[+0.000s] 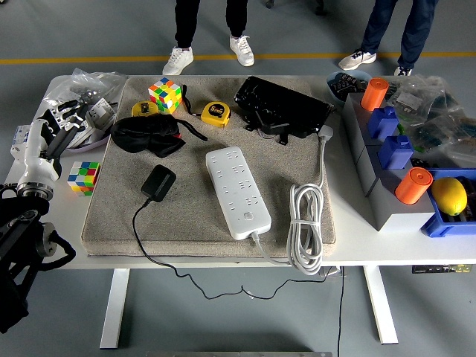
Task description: Put the plug near the board,insert it into the board,press the button,pull the plug out
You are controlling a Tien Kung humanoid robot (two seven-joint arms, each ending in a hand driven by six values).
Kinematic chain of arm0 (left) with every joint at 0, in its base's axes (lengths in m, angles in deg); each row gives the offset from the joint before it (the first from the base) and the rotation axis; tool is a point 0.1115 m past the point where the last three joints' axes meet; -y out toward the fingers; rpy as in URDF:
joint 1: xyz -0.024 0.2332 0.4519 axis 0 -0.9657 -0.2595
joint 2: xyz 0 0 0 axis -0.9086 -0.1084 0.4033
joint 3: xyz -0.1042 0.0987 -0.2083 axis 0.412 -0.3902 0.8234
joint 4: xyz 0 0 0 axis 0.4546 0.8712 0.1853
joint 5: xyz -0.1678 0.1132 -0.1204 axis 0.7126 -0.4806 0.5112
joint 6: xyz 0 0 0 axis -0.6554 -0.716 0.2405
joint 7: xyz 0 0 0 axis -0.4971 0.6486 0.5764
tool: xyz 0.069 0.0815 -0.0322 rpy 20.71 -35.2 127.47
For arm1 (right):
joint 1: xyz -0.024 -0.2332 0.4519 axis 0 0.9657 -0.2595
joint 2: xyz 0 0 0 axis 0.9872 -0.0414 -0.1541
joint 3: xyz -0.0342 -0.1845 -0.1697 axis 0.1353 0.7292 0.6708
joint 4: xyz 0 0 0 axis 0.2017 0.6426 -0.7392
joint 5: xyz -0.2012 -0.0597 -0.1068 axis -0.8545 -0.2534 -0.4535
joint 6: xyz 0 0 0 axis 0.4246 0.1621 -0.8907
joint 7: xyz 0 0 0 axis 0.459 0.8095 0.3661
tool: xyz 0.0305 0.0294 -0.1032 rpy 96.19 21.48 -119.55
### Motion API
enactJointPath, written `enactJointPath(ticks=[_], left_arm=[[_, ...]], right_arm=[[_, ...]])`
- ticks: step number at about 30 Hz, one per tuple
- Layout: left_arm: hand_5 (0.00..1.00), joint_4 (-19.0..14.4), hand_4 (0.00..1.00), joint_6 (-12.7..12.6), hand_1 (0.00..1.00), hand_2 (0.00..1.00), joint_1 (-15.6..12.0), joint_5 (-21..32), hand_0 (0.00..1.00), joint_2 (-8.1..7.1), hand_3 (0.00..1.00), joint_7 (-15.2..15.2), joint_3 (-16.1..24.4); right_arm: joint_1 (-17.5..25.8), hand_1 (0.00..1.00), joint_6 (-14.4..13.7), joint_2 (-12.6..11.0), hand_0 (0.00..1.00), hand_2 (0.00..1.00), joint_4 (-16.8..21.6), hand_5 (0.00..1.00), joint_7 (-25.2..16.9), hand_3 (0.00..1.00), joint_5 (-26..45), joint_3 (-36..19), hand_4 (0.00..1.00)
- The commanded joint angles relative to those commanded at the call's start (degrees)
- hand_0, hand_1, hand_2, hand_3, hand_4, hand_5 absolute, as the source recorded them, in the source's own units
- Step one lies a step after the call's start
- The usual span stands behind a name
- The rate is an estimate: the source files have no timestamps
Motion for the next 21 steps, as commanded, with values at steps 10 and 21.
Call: enactJointPath(ticks=[10, 21], left_arm=[[0.501, -0.13, 0.937, 0.03, 0.659, 0.681, 0.37, -0.18, 0.602, 0.03, 0.681, 0.48, -1.88], [0.505, -0.32, 0.937, 0.01, 0.65, 0.678, 0.49, 0.07, 0.602, -0.45, 0.685, 0.62, -2.94]], right_arm=[[0.95, 0.598, -0.11, 1.05, 0.608, 0.553, -0.18, 0.307, 0.07, 0.55, -0.15, -0.08, 0.81], [1.6, 0.601, -0.16, 1.67, 0.604, 0.553, 0.3, 0.317, 1.02, 0.548, -1.76, -0.69, 0.814]])
